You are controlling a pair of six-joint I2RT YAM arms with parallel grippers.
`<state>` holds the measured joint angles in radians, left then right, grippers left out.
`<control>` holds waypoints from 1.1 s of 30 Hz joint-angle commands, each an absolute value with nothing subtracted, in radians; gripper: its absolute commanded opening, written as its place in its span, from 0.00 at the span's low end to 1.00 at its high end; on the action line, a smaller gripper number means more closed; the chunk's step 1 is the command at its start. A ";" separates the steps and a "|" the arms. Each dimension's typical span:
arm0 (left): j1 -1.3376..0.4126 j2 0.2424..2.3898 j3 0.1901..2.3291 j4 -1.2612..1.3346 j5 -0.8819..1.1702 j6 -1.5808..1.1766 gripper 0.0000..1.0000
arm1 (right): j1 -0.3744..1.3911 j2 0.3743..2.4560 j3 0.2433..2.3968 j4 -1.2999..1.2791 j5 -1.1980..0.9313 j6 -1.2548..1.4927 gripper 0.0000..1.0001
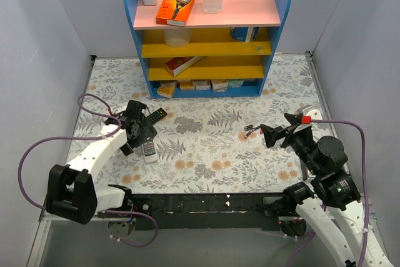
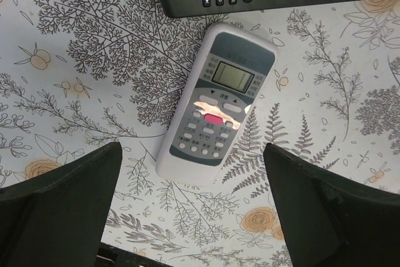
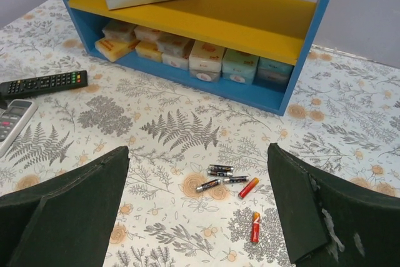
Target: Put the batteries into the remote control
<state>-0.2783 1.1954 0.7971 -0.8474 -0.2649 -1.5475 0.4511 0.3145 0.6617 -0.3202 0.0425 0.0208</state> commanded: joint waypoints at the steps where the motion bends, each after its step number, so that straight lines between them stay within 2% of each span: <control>1: -0.281 1.267 0.873 -0.858 -0.274 -1.505 0.98 | 0.449 0.325 0.658 -0.310 0.009 0.043 0.98; 14: -0.282 1.574 1.023 -0.831 -0.299 -1.430 0.98 | 0.449 0.364 0.667 -0.328 -0.060 0.052 0.98; 20: -0.282 1.632 1.019 -0.825 -0.311 -1.413 0.97 | 0.449 0.379 0.667 -0.345 -0.087 0.040 0.98; 29: -0.282 1.670 0.954 -0.758 -0.213 -1.376 0.87 | 0.449 0.396 0.666 -0.368 -0.063 0.035 0.98; 33: -0.282 1.672 0.930 -0.752 -0.181 -1.371 0.77 | 0.448 0.426 0.672 -0.399 -0.063 0.011 0.98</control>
<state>-0.2775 1.6531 0.9791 -0.7631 -0.2260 -1.3933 0.4511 0.3950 0.6563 -0.3767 -0.0666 0.0441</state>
